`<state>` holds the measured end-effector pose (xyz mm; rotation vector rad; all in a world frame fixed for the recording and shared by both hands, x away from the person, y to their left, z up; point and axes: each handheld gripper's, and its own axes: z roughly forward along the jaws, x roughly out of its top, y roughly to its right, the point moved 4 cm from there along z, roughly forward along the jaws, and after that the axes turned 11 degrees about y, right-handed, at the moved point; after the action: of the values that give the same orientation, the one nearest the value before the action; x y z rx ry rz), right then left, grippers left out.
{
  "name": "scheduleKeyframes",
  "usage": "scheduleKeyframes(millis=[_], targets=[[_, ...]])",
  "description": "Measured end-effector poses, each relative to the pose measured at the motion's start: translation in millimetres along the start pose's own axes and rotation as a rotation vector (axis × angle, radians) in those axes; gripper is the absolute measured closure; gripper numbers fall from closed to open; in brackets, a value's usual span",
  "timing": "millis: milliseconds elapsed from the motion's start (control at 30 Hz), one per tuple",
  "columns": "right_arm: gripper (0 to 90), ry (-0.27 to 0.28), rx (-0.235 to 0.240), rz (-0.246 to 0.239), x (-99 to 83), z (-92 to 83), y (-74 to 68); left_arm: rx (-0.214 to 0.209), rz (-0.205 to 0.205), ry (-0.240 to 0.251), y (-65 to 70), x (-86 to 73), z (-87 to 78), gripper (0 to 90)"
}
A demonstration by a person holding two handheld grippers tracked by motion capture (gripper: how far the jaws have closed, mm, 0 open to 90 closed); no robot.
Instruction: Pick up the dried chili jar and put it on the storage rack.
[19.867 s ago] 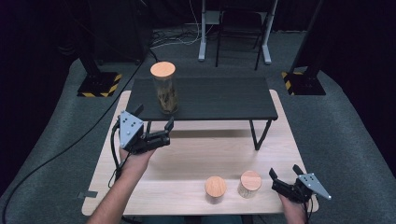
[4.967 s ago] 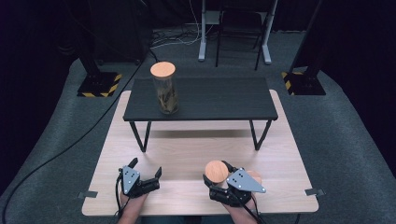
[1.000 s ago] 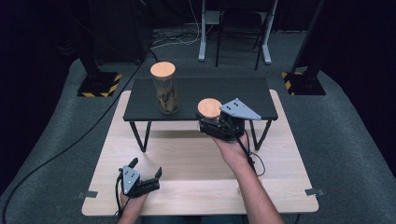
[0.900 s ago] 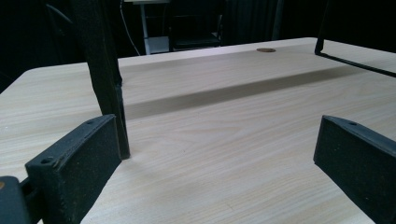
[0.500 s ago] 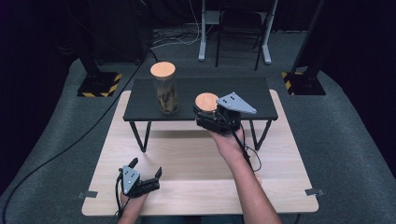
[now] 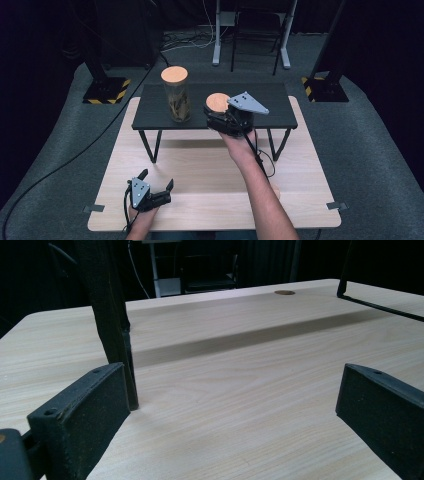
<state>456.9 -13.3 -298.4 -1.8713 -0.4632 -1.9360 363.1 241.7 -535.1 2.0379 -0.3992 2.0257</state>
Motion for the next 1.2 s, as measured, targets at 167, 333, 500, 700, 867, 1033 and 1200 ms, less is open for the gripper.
scheduleKeyframes(millis=[167,333,500,700,867,1033,1200], targets=[[23.1,-0.008,-0.019,0.006,-0.8,5.0,3.7,-0.003,0.0,0.0,0.8,0.0,0.8,0.2],[23.1,-0.01,-0.033,-0.003,-0.3,8.2,6.7,-0.003,-0.001,0.004,0.8,0.1,0.2,0.2],[23.1,-0.012,-0.046,-0.004,-0.3,12.4,8.9,-0.004,-0.002,0.003,0.7,0.1,0.3,0.2],[23.1,-0.017,-0.056,-0.008,-0.1,17.5,9.8,-0.004,0.0,0.003,0.8,0.1,0.1,0.2],[23.1,-0.031,-0.07,-0.003,-2.4,23.2,9.7,-0.003,-0.001,0.001,1.0,0.1,0.5,0.2],[23.1,-0.035,-0.08,-0.002,-2.3,31.5,9.4,-0.006,-0.002,0.005,0.8,0.1,0.0,0.2],[23.0,-0.041,-0.084,-0.02,-5.4,40.0,9.2,-0.005,-0.006,0.002,0.4,0.0,0.2,0.2]])
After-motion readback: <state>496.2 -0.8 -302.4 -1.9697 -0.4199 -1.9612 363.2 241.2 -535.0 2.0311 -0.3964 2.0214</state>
